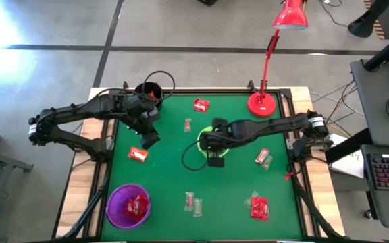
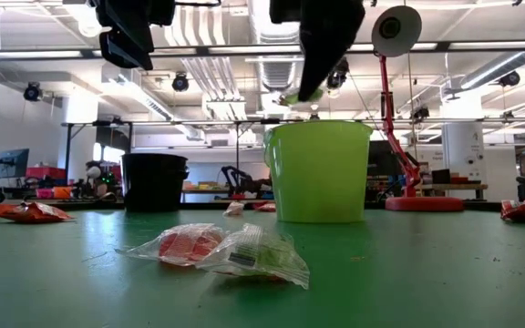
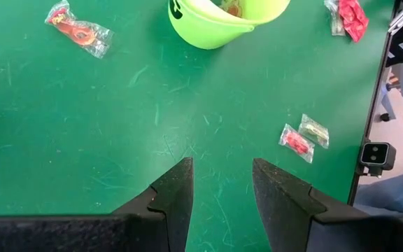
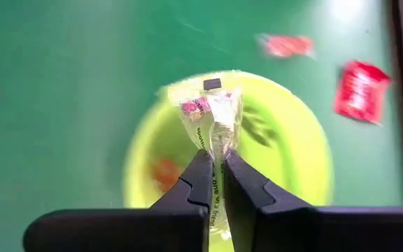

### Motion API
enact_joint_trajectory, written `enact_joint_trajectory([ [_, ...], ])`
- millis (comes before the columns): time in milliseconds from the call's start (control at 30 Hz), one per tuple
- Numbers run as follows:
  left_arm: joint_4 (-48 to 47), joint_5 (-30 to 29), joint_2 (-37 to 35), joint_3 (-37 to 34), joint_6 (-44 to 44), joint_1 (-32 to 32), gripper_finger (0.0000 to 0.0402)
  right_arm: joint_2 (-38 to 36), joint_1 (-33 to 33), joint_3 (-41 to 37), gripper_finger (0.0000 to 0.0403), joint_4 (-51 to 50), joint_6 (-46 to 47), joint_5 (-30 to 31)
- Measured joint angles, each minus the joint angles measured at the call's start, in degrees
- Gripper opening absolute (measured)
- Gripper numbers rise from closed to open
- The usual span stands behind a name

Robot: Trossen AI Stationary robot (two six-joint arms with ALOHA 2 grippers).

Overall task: Sort candy
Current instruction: Put the green gummy into the green bucket, then put the red candy into the violet bucket

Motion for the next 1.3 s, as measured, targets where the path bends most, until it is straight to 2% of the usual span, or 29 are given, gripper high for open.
enact_joint_trajectory([
  [67,0.0,0.0,0.01,0.0,0.0,0.0,0.013,0.0,-1.09,-0.06,0.0013,-1.23,-0.28,0.0],
  [233,-0.02,0.04,0.01,0.0,-0.02,0.0,0.013,0.01,-3.29,-0.5,0.0013,-1.37,-2.53,-4.28],
  [500,-0.04,0.14,0.01,0.0,-0.02,0.0,0.013,0.0,-4.66,-0.57,0.0016,-4.81,-3.14,-4.54],
  [733,-0.07,0.15,0.01,0.0,-0.02,0.0,0.013,0.02,-4.59,-0.74,0.0076,-6.54,-3.6,-4.09],
  [867,-0.07,0.17,0.01,0.0,-0.04,0.0,0.013,0.02,-4.59,-0.76,0.0097,-6.96,-3.43,-4.04],
  [1000,-0.07,0.17,0.01,0.0,-0.42,0.0,0.013,0.02,-4.59,-0.76,0.0102,-9.71,0.44,-4.06],
  [1300,-0.09,0.19,0.0,0.0,0.16,-0.2,0.013,-1.66,-4.53,-0.76,0.0102,-23.84,11.18,-4.06],
])
